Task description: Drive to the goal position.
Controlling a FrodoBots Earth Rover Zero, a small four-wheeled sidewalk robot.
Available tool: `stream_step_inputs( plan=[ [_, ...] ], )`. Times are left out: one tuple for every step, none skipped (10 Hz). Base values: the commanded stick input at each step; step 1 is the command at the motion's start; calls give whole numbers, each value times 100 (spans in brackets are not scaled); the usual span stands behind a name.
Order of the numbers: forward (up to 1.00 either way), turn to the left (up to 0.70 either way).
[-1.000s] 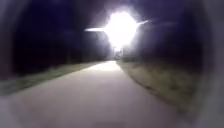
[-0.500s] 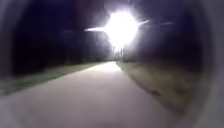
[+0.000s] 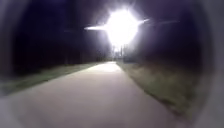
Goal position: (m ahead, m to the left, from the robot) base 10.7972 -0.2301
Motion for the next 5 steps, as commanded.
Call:
stream_step_inputs(
  plan=[
    [100,2],
    [100,2],
    [100,2],
    [100,3],
    [100,6]
  ],
)
